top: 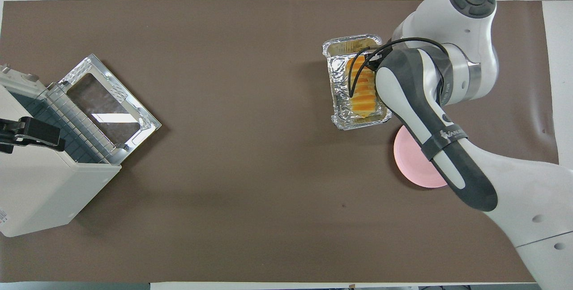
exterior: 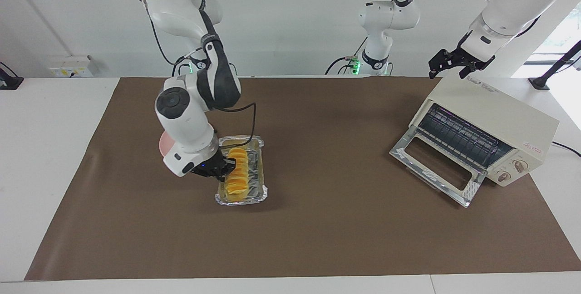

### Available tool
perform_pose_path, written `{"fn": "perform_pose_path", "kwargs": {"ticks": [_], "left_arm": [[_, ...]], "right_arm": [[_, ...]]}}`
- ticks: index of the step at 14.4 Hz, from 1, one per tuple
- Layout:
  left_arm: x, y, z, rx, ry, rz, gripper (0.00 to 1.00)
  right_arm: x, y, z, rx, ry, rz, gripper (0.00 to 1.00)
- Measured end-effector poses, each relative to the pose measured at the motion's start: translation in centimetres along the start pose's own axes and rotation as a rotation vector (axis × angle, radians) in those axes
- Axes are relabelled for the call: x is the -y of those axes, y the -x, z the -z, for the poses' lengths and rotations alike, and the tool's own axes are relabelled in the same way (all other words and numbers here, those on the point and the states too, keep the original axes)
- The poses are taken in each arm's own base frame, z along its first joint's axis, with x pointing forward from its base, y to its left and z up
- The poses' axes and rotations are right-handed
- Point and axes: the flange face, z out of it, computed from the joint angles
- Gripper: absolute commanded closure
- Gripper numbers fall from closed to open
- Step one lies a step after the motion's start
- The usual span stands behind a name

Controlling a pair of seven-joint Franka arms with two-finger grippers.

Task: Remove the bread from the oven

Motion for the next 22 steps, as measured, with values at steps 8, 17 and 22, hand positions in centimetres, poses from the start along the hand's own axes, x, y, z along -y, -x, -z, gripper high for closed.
{"fn": "perform_pose_path", "kwargs": {"ticks": [8,17,22], "left_arm": [[0.0,0.0,0.0,0.0,0.0,0.0,0.0],[0.0,0.0,0.0,0.0,0.0,0.0,0.0],[0.0,0.0,0.0,0.0,0.0,0.0,0.0]], "right_arm": [[-7.8,-2.7,-5.5,-0.008,0.005,0.054,1.0],[-9.9,-3.8,-6.0,-0.037,0.009,0.079,1.0],[-10.5,-3.9,-5.3,-0.021,0.022,0.104,1.0]]}}
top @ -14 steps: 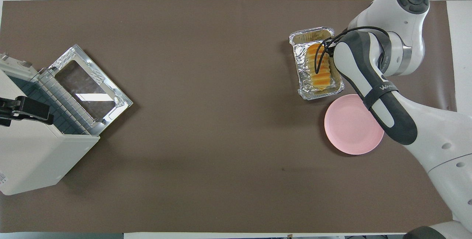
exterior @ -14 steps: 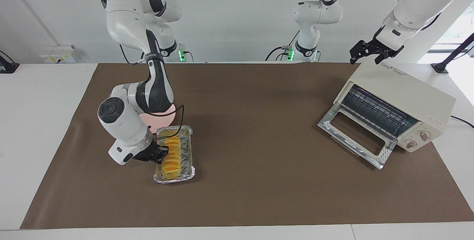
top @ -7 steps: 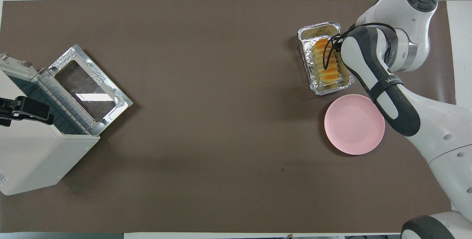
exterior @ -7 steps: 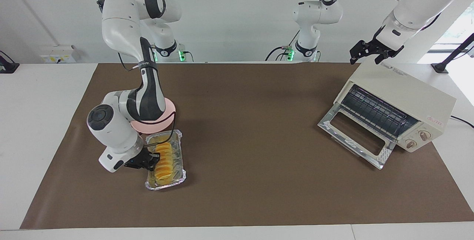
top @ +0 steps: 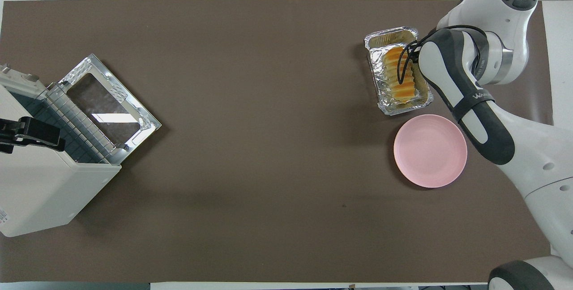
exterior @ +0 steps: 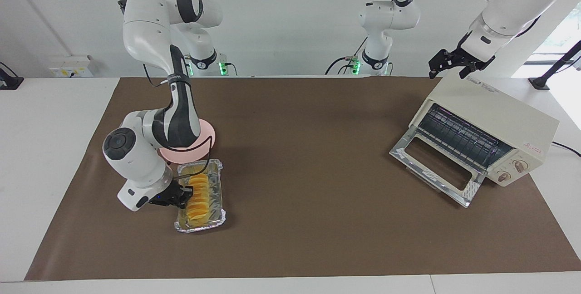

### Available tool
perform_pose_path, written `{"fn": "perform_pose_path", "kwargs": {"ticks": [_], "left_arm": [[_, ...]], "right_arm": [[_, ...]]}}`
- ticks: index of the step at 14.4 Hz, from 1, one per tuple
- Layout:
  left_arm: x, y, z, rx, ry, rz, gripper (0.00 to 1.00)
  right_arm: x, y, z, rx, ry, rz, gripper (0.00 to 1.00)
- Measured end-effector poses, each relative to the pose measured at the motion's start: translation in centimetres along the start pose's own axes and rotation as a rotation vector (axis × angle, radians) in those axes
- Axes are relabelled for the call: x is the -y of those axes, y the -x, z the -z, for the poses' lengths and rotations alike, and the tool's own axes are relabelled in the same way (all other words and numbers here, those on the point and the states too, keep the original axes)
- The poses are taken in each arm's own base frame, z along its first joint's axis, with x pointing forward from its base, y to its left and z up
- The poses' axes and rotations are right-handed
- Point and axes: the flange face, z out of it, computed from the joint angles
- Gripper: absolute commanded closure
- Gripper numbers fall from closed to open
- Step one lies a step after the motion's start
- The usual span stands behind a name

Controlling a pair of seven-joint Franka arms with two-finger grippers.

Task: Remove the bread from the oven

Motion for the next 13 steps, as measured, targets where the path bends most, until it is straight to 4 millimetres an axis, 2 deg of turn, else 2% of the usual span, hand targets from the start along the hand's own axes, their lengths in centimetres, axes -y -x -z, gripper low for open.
{"fn": "perform_pose_path", "kwargs": {"ticks": [8,9,10,11,13], "left_arm": [[0.0,0.0,0.0,0.0,0.0,0.0,0.0],[0.0,0.0,0.0,0.0,0.0,0.0,0.0],[0.0,0.0,0.0,0.0,0.0,0.0,0.0],[0.0,0.0,0.0,0.0,0.0,0.0,0.0],[0.0,0.0,0.0,0.0,0.0,0.0,0.0]], "right_arm": [[-2.2,-0.3,0.3,-0.013,0.007,0.027,1.0],[-2.2,-0.3,0.3,-0.014,0.007,0.027,0.77],[-2.2,-0.3,0.4,-0.015,0.007,0.028,0.1],[-2.2,-0.4,0.5,-0.017,0.007,0.028,0.0],[-2.2,-0.4,0.6,-0.016,0.018,0.051,0.0]]}}
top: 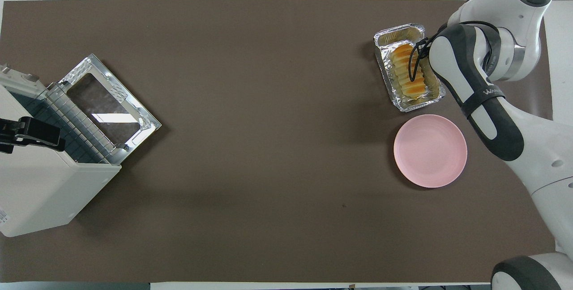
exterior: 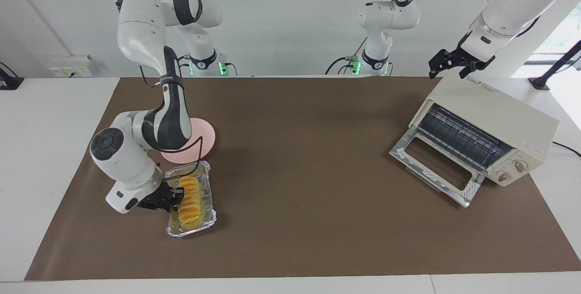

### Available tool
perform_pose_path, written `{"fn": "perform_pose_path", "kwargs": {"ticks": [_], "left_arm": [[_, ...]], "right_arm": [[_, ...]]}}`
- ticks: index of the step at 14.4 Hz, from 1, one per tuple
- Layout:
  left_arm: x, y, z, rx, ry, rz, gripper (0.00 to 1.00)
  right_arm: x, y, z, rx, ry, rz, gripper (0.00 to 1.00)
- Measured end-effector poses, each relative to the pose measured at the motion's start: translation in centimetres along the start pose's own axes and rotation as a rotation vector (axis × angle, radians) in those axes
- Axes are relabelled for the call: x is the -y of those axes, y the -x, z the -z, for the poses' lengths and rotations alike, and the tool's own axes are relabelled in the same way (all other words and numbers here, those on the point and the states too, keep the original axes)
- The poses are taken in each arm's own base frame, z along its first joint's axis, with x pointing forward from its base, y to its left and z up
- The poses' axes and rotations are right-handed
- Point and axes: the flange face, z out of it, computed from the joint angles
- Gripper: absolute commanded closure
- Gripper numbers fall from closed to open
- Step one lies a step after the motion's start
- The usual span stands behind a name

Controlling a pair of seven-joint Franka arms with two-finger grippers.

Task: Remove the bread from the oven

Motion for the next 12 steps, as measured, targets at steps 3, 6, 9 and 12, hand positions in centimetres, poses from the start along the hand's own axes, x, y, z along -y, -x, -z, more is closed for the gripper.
{"fn": "perform_pose_path", "kwargs": {"ticks": [3,6,9,12], "left_arm": [[0.0,0.0,0.0,0.0,0.0,0.0,0.0],[0.0,0.0,0.0,0.0,0.0,0.0,0.0],[0.0,0.0,0.0,0.0,0.0,0.0,0.0],[0.0,0.0,0.0,0.0,0.0,0.0,0.0]], "right_arm": [[0.2,0.3,0.6,0.021,0.017,0.032,0.0],[1.3,0.6,2.2,0.043,0.014,0.045,0.0],[4.4,0.3,2.9,0.049,0.031,0.041,0.0],[7.4,0.5,1.2,0.06,0.047,0.028,0.0]]}}
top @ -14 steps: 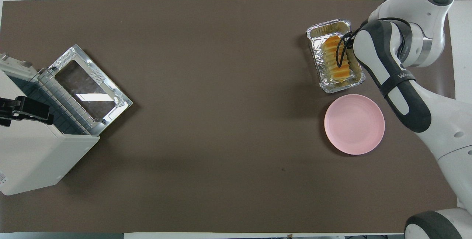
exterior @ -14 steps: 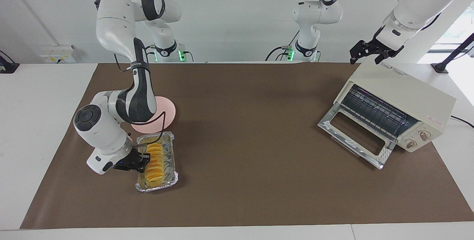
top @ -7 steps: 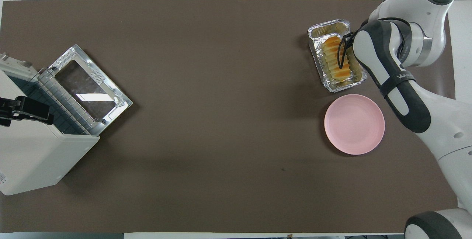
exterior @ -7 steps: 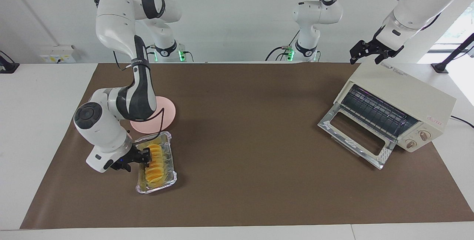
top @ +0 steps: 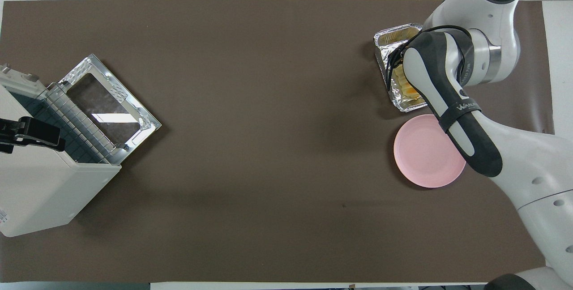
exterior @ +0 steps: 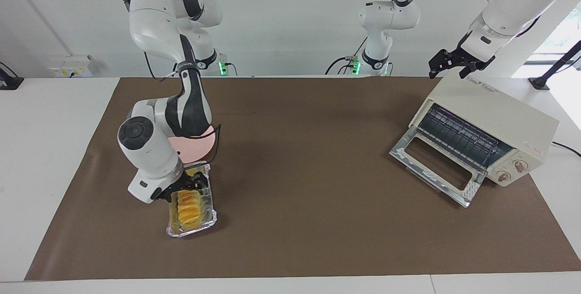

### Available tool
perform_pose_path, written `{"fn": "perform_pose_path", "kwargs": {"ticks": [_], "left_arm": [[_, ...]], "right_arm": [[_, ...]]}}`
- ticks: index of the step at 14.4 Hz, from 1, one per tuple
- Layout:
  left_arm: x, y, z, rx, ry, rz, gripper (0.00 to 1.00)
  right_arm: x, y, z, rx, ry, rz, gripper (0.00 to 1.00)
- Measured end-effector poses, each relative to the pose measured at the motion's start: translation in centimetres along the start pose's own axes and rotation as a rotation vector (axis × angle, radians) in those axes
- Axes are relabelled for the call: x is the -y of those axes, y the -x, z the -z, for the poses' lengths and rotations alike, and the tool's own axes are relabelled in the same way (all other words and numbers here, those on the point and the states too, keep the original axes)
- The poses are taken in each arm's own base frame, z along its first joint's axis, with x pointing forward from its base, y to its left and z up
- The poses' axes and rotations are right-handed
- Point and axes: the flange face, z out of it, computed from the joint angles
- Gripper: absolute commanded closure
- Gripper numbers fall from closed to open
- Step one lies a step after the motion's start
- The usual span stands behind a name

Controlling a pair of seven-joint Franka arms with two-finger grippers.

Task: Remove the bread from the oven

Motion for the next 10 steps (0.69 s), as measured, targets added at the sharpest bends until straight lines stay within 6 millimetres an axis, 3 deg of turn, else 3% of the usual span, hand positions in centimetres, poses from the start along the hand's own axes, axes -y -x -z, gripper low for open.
{"fn": "perform_pose_path", "kwargs": {"ticks": [4,10], "left_arm": [[0.0,0.0,0.0,0.0,0.0,0.0,0.0],[0.0,0.0,0.0,0.0,0.0,0.0,0.0]], "right_arm": [[0.8,0.8,-3.4,-0.034,0.024,0.012,0.0],[0.7,1.2,-3.0,-0.057,0.029,0.012,0.0]]}}
